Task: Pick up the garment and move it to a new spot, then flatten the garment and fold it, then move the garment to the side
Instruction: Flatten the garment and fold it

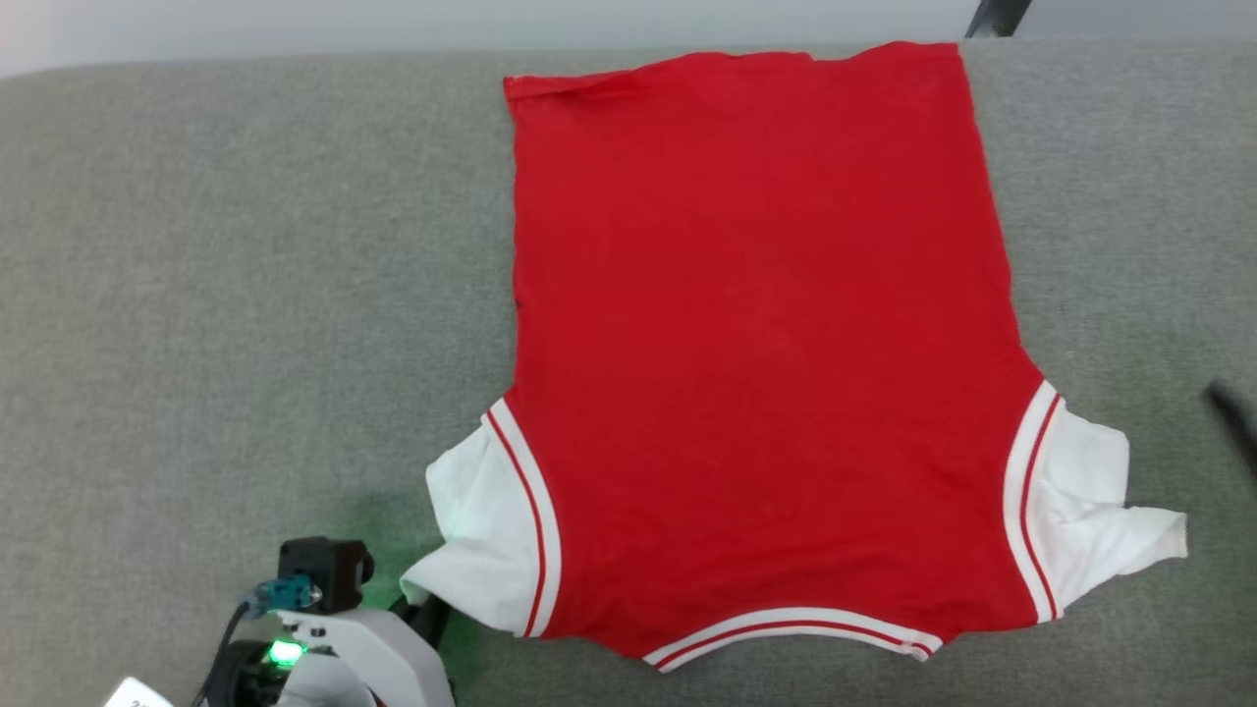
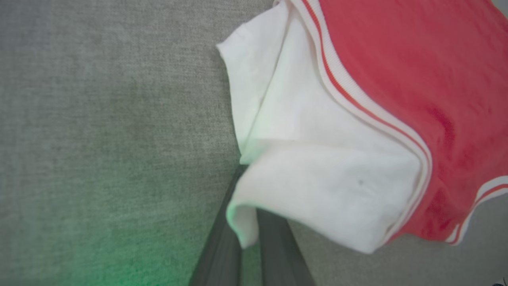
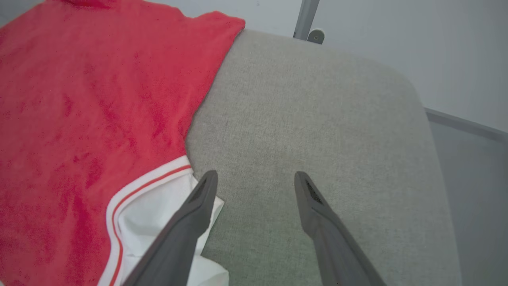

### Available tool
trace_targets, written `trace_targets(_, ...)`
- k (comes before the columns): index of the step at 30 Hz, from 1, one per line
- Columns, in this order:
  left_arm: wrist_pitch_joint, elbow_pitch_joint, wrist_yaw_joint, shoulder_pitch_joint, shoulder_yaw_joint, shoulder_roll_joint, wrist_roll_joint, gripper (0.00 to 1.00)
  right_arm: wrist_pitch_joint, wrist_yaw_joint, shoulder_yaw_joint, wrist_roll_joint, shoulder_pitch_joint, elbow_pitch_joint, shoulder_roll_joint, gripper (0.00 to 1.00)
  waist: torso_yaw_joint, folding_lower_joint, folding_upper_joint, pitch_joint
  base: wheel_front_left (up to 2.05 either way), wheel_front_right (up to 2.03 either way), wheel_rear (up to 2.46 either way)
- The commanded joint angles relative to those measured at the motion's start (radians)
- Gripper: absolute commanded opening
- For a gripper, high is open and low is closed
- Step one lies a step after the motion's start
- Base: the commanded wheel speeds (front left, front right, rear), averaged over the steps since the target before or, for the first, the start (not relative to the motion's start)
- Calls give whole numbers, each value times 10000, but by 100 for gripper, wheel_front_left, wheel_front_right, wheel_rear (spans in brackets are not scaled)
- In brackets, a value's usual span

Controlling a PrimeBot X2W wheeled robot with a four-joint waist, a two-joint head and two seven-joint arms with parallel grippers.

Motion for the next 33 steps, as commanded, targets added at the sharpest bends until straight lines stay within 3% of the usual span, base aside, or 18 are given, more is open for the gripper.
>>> trace_targets(1, 135, 47, 50, 89, -226, -242, 68, 0, 303, -13, -356, 125, -148, -370, -62, 100, 135, 0, 0, 113, 0, 0, 0)
trace_targets(4, 187, -113, 55, -120, -255, -341, 176, 0, 1095, -13, -731, 173, -943, -978, -343, 100, 363, 0, 0, 339, 0, 0, 0)
trace_targets(7, 250, -269, 25, -455, -316, -470, 351, 0, 2071, -12, -355, 335, -2178, -611, -392, 100, 675, 0, 0, 693, 0, 0, 0)
trace_targets(17, 377, -231, -381, -1588, -668, -1205, 949, 0, 5348, -12, 1657, 43, -7907, 3397, -258, 100, 2139, 0, 0, 2335, 0, 0, 0)
trace_targets(25, 292, 214, -738, -2169, -904, -1809, 1268, 0, 5489, -12, 1787, -1187, -10826, 6382, -8, 100, 3227, 0, 0, 3422, 0, 0, 0)
trace_targets(33, 174, 739, -841, -2290, -978, -2063, 1300, 0, 5161, -12, 2012, -2098, -11842, 8517, 298, 100, 3449, 0, 0, 4012, 0, 0, 0)
